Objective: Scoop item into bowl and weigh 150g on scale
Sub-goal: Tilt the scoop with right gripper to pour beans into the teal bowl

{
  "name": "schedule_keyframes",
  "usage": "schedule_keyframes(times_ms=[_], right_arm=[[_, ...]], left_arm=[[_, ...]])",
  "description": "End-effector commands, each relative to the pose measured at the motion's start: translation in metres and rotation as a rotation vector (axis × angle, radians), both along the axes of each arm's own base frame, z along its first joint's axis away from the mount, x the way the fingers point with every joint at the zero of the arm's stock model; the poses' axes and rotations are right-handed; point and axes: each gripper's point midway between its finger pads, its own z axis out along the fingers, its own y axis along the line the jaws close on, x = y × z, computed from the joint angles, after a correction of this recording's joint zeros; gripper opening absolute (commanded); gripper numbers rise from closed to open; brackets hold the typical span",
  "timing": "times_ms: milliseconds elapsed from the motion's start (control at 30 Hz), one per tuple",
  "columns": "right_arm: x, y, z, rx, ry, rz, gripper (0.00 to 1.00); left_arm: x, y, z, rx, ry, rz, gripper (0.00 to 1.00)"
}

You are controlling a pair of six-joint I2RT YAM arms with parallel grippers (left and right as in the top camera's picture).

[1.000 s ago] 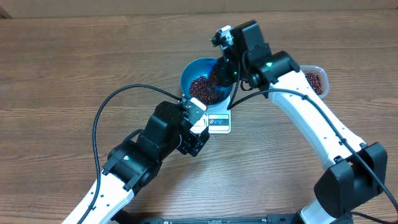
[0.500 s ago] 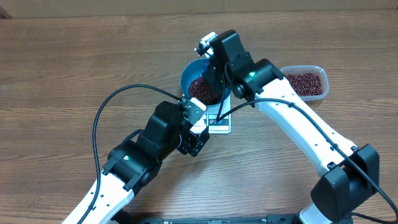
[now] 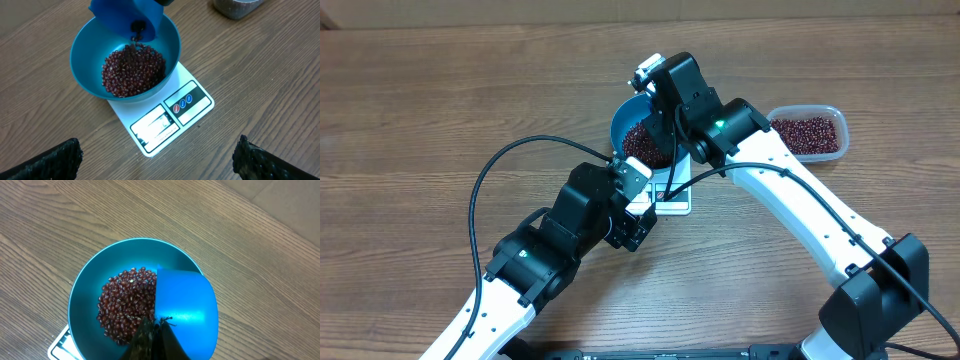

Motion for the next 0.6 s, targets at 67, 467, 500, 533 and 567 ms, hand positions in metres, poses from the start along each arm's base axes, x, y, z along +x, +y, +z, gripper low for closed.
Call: schedule_keyframes(times_ms=[67,467,500,533,567], right_arm=[[0.0009,-0.0027,0.0286,-0.005,-0.073,0.027,0.04],[-0.0073,-0.0084,0.0312,-0.050,-0.069,0.069,0.04],[-0.0075,-0.0086,0.0316,-0.046,-0.068,0.065,0.04],[-0.0077,-0.0087,0.0335,-0.036,-0.069,0.055,0.04],[-0.0080,-0.0087,0.0375,-0.018,-0.073,0.041,0.04]], left_arm=[[0.0004,0.0008,-0.0024,0.001,0.004,0.008,1.00],[0.0004,0.0008,-0.0024,0.002,0.004,0.008,1.00],[0.0004,0.0008,-0.0024,0.002,0.004,0.008,1.00],[0.0004,0.0008,-0.0024,0.001,0.004,0.008,1.00],[0.0004,0.0008,-0.0024,0.002,0.004,0.008,1.00]])
